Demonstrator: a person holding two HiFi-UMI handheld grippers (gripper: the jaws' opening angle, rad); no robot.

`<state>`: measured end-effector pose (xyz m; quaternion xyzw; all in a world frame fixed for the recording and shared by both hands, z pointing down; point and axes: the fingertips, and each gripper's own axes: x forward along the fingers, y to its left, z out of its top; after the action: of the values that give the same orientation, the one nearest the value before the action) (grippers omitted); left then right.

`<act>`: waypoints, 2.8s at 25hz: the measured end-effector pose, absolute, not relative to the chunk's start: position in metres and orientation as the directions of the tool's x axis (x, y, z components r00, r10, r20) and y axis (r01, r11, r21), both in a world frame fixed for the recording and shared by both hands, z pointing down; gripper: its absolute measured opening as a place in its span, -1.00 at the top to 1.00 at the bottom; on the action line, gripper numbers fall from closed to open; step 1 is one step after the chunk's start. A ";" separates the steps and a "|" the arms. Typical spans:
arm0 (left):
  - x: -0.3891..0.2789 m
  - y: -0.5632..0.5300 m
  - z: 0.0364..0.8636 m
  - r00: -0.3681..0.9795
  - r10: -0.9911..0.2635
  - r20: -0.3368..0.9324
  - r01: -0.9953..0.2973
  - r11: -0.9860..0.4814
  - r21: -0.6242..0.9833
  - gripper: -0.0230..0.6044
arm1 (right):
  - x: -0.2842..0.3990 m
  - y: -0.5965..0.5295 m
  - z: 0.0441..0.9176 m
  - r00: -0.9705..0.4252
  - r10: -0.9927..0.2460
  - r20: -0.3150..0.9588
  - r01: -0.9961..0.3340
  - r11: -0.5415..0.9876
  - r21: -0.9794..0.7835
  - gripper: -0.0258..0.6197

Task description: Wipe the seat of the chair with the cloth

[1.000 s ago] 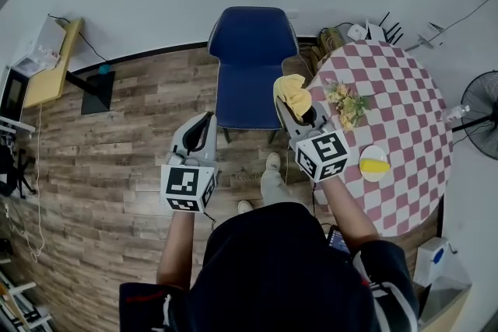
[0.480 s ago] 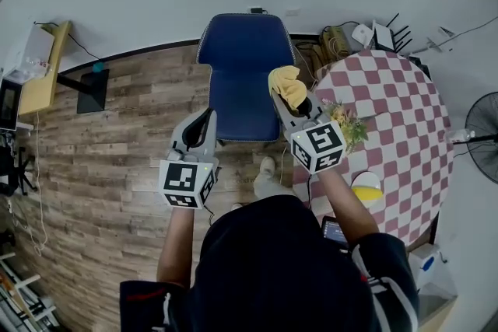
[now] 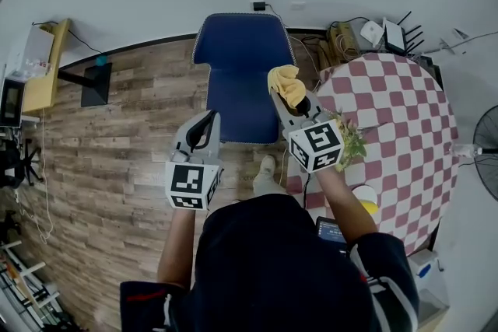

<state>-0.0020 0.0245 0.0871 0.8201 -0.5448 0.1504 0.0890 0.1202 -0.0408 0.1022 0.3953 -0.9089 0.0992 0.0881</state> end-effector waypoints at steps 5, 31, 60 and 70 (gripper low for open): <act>0.005 0.021 0.106 0.361 -0.850 0.384 -0.914 -0.404 -0.034 0.88 | 0.118 -0.050 0.123 -0.681 -0.685 0.257 -0.728 0.671 -0.140 0.77; -0.036 0.014 0.342 0.506 -0.552 0.663 -0.799 -0.590 0.119 0.88 | 0.048 -0.059 0.321 -0.559 -0.637 0.531 -0.822 0.509 -0.255 0.77; -0.059 -0.024 0.590 0.421 -0.507 0.752 -0.837 -0.537 0.107 0.88 | 0.047 -0.034 0.557 -0.532 -0.498 0.685 -0.838 0.425 -0.342 0.77; -0.071 -0.034 0.649 0.368 -0.464 0.806 -0.844 -0.531 0.080 0.87 | 0.050 -0.027 0.592 -0.520 -0.475 0.710 -0.844 0.412 -0.343 0.77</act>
<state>-0.0709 -0.0337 0.6492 0.7883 -0.4147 0.3795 0.2502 0.0500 -0.0265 0.5920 0.4132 -0.7980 0.3512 0.2630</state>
